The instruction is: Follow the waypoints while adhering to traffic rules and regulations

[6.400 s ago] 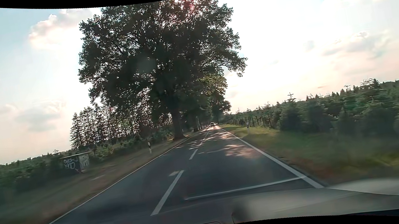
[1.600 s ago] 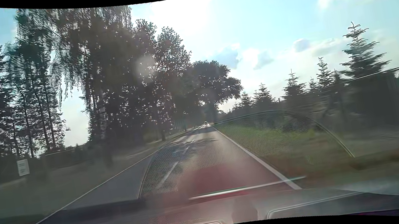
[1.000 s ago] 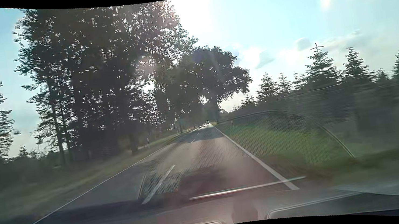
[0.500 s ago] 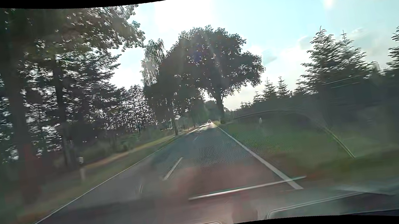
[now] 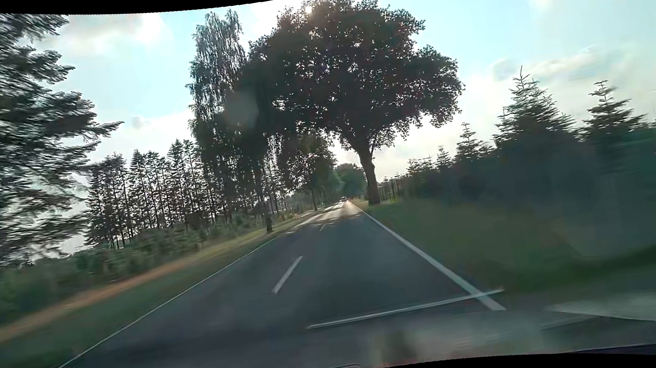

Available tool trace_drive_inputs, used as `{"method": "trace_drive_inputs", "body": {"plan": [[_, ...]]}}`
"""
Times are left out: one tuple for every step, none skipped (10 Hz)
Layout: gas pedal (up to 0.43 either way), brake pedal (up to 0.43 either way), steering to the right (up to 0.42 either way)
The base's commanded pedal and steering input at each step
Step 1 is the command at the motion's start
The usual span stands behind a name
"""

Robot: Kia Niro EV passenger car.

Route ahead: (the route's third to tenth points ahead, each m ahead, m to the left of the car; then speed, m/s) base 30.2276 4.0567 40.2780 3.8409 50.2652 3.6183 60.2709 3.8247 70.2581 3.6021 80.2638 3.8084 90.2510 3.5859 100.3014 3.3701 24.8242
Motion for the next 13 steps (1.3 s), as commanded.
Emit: {"method": "trace_drive_inputs", "body": {"plan": [[0.358, 0.000, -0.002], [0.350, 0.000, -0.001], [0.350, 0.000, -0.001], [0.331, 0.000, -0.001], [0.331, 0.000, -0.002], [0.331, 0.000, -0.002], [0.319, 0.000, -0.001], [0.319, 0.000, -0.001], [0.319, 0.000, -0.001], [0.319, 0.000, -0.002], [0.319, 0.000, -0.001], [0.319, 0.000, -0.001], [0.319, 0.000, -0.001]]}}
